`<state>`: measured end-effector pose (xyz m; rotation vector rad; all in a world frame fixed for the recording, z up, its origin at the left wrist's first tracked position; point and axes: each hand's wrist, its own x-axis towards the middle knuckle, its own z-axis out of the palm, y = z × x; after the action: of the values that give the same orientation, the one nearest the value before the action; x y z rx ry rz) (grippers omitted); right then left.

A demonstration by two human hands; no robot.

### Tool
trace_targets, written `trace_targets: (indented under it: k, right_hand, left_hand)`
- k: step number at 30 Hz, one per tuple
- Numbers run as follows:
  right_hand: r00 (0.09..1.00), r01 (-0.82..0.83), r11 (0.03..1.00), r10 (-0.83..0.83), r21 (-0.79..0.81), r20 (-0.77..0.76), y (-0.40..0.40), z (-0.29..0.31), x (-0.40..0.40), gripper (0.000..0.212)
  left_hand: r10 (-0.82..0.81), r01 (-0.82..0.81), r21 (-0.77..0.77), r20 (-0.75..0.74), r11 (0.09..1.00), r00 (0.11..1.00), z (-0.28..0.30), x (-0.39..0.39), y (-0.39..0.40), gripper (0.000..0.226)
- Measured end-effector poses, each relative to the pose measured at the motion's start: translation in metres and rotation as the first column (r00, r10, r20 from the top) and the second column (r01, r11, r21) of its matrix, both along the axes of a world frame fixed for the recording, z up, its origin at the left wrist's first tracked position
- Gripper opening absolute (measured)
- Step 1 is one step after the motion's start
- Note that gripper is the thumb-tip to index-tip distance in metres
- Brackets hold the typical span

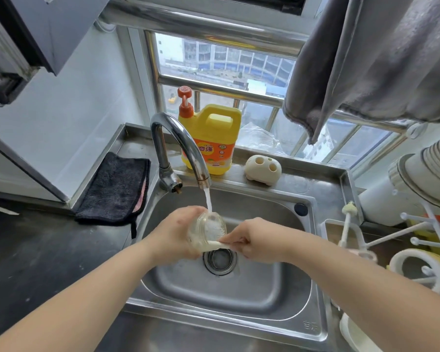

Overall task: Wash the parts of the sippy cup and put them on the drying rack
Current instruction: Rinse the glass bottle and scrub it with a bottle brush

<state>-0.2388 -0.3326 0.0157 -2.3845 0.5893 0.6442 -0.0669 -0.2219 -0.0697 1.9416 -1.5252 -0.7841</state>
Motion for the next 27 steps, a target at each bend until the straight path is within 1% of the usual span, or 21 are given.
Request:
trace_targets:
  k: [1,2,4,5,6,8,10,11,13,15,17,18,19,20,21,22,23,24,25,26,27]
  right_hand:
    - [0.995,-0.101,0.988,0.098,-0.119,-0.027,-0.004,0.006,0.001,0.035]
    - [0.979,-0.202,0.941,0.187,-0.273,-0.081,-0.008,0.012,0.003,0.04]
    - [0.939,-0.342,0.762,0.301,-0.55,-0.168,-0.012,0.022,0.009,0.048]
    - [0.923,-0.374,0.687,0.341,-0.623,-0.178,-0.012,0.026,0.012,0.049]
    - [0.912,-0.391,0.65,0.367,-0.652,-0.181,-0.01,0.027,0.013,0.048]
    - [0.916,-0.39,0.665,0.353,-0.637,-0.191,-0.007,0.021,0.014,0.047]
    - [0.935,-0.354,0.756,0.304,-0.55,-0.184,-0.007,0.012,0.014,0.045]
    - [0.944,-0.329,0.823,0.281,-0.464,-0.173,-0.009,0.01,0.014,0.042]
    - [0.978,-0.204,0.954,0.188,-0.218,-0.093,-0.014,0.011,0.015,0.036]
    - [0.998,-0.046,0.999,0.046,-0.01,-0.044,-0.02,0.012,0.015,0.034]
    - [0.999,0.008,0.998,-0.006,0.058,-0.045,-0.021,0.01,0.013,0.033]
    - [0.999,-0.005,0.999,0.007,0.041,-0.048,-0.021,0.009,0.012,0.032]
    - [0.997,-0.049,0.999,0.049,-0.015,-0.053,-0.022,0.01,0.012,0.033]
    - [0.991,-0.121,0.985,0.112,-0.125,-0.078,-0.024,0.011,0.012,0.035]
    - [0.979,-0.196,0.943,0.171,-0.269,-0.114,-0.025,0.015,0.014,0.039]
    - [0.966,-0.258,0.873,0.218,-0.414,-0.142,-0.024,0.018,0.017,0.045]
    - [0.952,-0.305,0.789,0.263,-0.534,-0.156,-0.022,0.02,0.02,0.048]
    - [0.939,-0.337,0.723,0.308,-0.604,-0.156,-0.02,0.021,0.022,0.049]
    - [0.929,-0.354,0.69,0.336,-0.631,-0.155,-0.017,0.02,0.023,0.048]
    - [0.926,-0.362,0.686,0.342,-0.631,-0.159,-0.016,0.017,0.023,0.048]
    - [0.935,-0.345,0.717,0.32,-0.606,-0.153,-0.015,0.013,0.021,0.048]
  left_hand:
    - [-0.005,0.006,0.036,-0.031,0.999,1.0,0.001,-0.001,0.001,0.074]
    - [0.0,0.006,0.073,-0.078,0.997,0.997,0.002,-0.002,0.002,0.072]
    - [0.021,0.004,0.144,-0.172,0.99,0.985,0.004,-0.001,0.001,0.069]
    - [0.033,0.0,0.162,-0.202,0.987,0.979,0.005,0.0,0.0,0.069]
    - [0.052,-0.015,0.173,-0.213,0.985,0.976,0.006,0.002,-0.002,0.07]
    - [0.064,-0.026,0.182,-0.203,0.983,0.977,0.009,0.005,-0.007,0.071]
    - [0.029,0.002,0.186,-0.167,0.983,0.985,0.012,0.006,-0.01,0.073]
    - [0.013,0.015,0.193,-0.144,0.981,0.99,0.013,0.007,-0.011,0.075]
    - [-0.009,0.035,0.209,-0.123,0.977,0.992,0.014,0.009,-0.011,0.076]
    - [-0.019,0.049,0.23,-0.129,0.972,0.991,0.014,0.014,-0.011,0.077]
    - [-0.045,0.076,0.258,-0.123,0.963,0.991,0.017,0.018,-0.013,0.081]
    - [-0.063,0.092,0.271,-0.113,0.958,0.992,0.018,0.02,-0.014,0.082]
    - [-0.081,0.106,0.281,-0.102,0.954,0.992,0.019,0.02,-0.016,0.082]
    - [-0.096,0.123,0.294,-0.103,0.948,0.99,0.019,0.021,-0.018,0.081]
    - [-0.102,0.135,0.301,-0.123,0.944,0.987,0.019,0.021,-0.02,0.079]
    - [-0.093,0.138,0.306,-0.158,0.942,0.983,0.017,0.023,-0.022,0.078]
    - [-0.08,0.138,0.308,-0.192,0.941,0.978,0.017,0.024,-0.023,0.079]
    - [-0.073,0.14,0.311,-0.216,0.94,0.974,0.017,0.026,-0.025,0.083]
    - [-0.081,0.149,0.316,-0.218,0.937,0.973,0.018,0.027,-0.026,0.086]
    - [-0.098,0.163,0.318,-0.212,0.934,0.972,0.019,0.029,-0.027,0.087]
    - [-0.111,0.172,0.321,-0.201,0.931,0.973,0.019,0.029,-0.027,0.087]
